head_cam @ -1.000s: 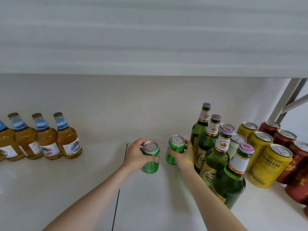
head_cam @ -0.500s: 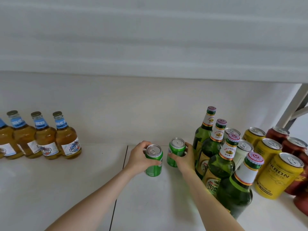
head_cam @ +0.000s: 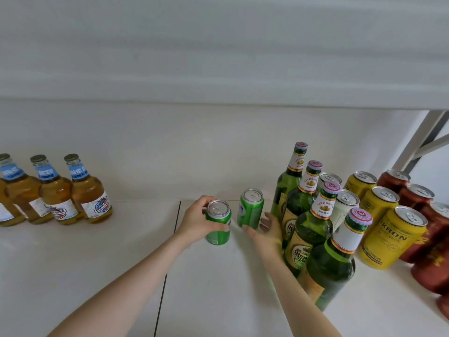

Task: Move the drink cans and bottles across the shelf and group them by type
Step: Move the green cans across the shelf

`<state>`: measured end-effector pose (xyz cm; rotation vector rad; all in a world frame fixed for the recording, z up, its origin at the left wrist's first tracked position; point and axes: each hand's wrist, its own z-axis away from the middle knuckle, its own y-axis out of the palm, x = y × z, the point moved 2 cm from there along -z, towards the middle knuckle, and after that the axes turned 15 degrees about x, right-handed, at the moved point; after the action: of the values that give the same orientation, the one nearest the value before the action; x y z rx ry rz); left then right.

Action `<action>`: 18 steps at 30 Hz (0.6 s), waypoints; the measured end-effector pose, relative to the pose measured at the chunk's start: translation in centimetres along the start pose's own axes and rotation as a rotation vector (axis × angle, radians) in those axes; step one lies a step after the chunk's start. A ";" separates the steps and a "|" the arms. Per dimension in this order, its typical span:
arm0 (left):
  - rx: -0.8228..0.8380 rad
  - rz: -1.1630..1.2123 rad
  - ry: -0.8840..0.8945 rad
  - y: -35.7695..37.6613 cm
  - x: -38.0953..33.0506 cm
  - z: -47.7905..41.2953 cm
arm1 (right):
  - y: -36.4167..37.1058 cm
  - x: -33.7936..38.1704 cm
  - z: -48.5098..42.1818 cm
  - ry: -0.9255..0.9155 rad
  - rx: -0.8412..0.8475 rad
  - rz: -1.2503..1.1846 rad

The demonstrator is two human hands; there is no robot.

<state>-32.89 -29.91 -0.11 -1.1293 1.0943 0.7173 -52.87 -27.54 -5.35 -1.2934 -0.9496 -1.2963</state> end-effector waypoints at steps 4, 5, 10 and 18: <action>0.040 0.163 -0.044 -0.7 0.6 0.3 | 0.5 -0.6 2.1 -0.073 0.032 0.048; 0.047 0.214 -0.068 -0.9 0.9 0.5 | 0.7 -0.6 2.5 -0.082 0.062 0.062; 0.141 0.289 -0.163 -1.1 1.9 1.2 | 2.7 -0.1 3.0 -0.103 0.245 0.151; 0.132 0.336 -0.137 0.0 1.2 1.9 | 4.0 0.5 3.5 -0.141 0.308 -0.013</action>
<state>-31.93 -28.23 -1.20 -0.7797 1.2094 0.9550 -48.30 -24.81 -4.99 -1.1480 -1.2070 -1.0300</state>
